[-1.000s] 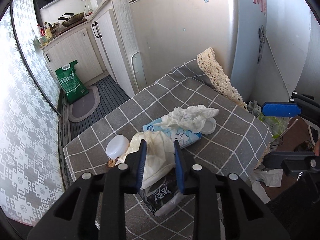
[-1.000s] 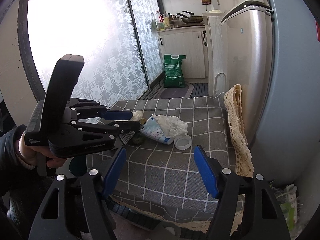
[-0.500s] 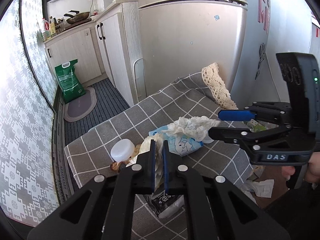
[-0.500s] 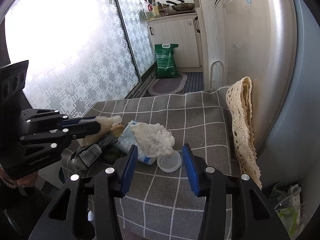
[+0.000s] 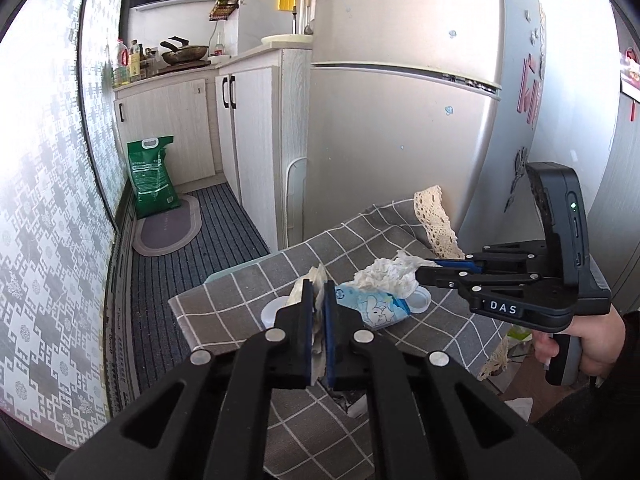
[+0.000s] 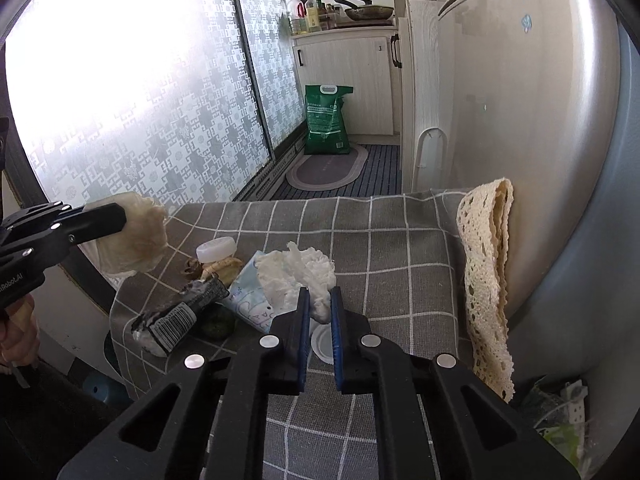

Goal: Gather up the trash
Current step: 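Reach the right gripper to the crumpled white tissue and close on it, then carry the tissue with the right gripper over the teal bin and open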

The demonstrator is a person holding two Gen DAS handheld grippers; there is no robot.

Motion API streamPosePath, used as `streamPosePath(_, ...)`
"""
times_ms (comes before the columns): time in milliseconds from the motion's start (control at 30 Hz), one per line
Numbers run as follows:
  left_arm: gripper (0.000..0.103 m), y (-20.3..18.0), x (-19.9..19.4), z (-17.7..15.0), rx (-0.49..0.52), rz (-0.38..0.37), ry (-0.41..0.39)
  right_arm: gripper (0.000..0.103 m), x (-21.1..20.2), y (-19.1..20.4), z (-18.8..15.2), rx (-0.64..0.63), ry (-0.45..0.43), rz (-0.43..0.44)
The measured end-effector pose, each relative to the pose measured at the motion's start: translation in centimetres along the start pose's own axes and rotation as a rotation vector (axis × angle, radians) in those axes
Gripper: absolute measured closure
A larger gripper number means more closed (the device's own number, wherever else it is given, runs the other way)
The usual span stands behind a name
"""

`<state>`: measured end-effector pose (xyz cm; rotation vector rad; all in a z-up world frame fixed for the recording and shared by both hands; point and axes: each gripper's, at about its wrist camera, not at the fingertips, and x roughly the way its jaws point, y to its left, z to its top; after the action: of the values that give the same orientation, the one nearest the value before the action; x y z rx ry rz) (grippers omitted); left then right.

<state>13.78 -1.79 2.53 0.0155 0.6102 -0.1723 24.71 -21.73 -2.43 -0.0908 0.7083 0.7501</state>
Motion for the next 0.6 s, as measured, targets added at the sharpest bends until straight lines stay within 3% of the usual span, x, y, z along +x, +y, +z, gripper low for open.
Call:
streamPosePath(267,0.097,4.1,-2.7,-1.4,-0.085,0.066,-0.012,0.094,-2.2,4.1,2.1,-0.058,-0.101,0.026)
streamPosePath(600,0.096,9.0,-4.7,-5.3,-0.152,0.139,0.048,0.094,-1.6,11.2,3.4,-0.169,-0.104,0.072)
